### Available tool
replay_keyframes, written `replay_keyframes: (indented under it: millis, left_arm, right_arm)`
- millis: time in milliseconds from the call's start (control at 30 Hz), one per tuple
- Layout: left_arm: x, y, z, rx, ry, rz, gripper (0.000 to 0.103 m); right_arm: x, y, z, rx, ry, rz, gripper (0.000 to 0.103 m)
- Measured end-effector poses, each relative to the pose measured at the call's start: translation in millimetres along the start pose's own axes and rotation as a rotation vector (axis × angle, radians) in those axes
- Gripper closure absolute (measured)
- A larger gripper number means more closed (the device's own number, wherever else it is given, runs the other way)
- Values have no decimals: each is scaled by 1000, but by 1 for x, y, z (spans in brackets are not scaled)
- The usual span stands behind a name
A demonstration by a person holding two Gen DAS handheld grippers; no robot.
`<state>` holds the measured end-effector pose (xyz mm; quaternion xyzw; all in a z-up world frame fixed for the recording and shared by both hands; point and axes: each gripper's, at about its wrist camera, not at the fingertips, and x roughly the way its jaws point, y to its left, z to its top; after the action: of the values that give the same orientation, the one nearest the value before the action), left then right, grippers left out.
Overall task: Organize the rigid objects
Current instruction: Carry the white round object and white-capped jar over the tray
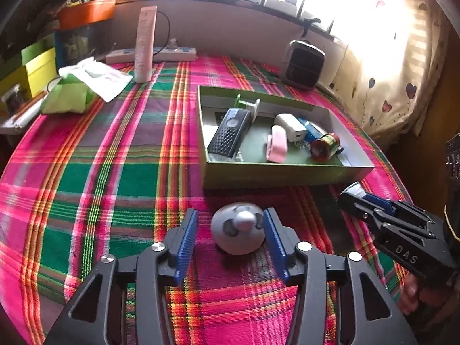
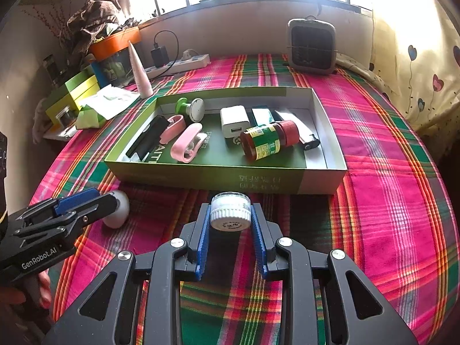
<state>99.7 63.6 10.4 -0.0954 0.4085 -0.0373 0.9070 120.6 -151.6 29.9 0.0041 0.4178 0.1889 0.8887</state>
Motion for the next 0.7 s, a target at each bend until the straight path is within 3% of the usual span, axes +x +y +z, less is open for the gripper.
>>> replay_keyframes:
  millis: [433, 567, 700]
  left_arm:
    - [11, -3, 1, -2, 14, -6, 56]
    - [11, -3, 2, -10, 17, -24, 67]
    - [11, -3, 2, -11, 15, -24, 67]
  right_arm:
    - [2, -1, 0, 0, 7, 2, 74]
    - [2, -1, 0, 0, 8, 1, 74]
    - [2, -1, 0, 0, 8, 1, 74]
